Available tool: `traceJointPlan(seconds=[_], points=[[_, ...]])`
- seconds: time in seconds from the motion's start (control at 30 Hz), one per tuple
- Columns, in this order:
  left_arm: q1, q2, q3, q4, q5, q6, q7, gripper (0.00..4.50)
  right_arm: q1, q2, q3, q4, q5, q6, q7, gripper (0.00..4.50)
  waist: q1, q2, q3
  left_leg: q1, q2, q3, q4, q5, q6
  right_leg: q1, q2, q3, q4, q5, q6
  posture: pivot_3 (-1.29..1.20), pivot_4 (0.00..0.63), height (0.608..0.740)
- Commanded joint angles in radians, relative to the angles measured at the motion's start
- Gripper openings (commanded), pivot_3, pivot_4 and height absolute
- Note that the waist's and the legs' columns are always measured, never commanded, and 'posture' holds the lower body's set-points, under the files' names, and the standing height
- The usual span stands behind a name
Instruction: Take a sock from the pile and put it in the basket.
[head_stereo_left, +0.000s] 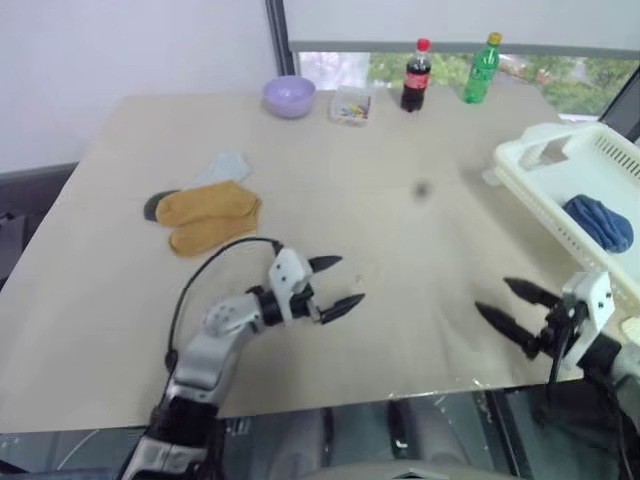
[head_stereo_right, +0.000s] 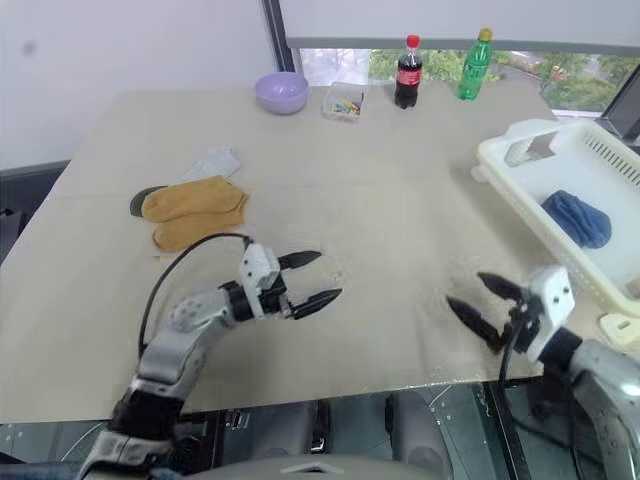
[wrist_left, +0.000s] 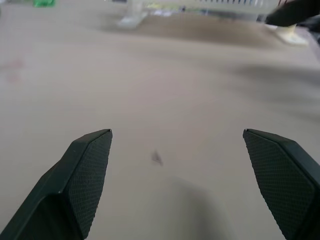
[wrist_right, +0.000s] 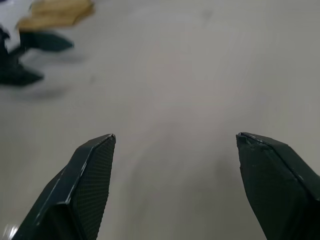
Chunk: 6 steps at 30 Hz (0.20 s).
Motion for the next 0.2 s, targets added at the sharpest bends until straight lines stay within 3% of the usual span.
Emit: traceJointPlan(seconds=[0.03, 0.2], points=[[0.075, 0.032, 0.069, -0.114, -0.018, 0.004, 0.039, 4.50, 0.006, -0.022, -0.050, 0.063, 0.002, -0.110, 0.083, 3.93, -0.003, 0.000, 0.000, 0.001, 0.000, 0.000, 0.000, 0.000, 0.000, 0.000, 0.000, 0.000, 0.000, 0.000, 0.000, 0.00, 0.150, 0.740], [0.190, 0.066, 0.133, -0.175, -0.002, -0.016, 0.075, 4.50, -0.017, -0.053, -0.052, 0.184, -0.030, -0.205, 0.140, 3.93, -0.002, 0.000, 0.000, 0.003, 0.001, 0.000, 0.000, 0.000, 0.000, 0.000, -0.001, 0.000, 0.001, 0.000, 0.000, 0.00, 0.150, 0.740]])
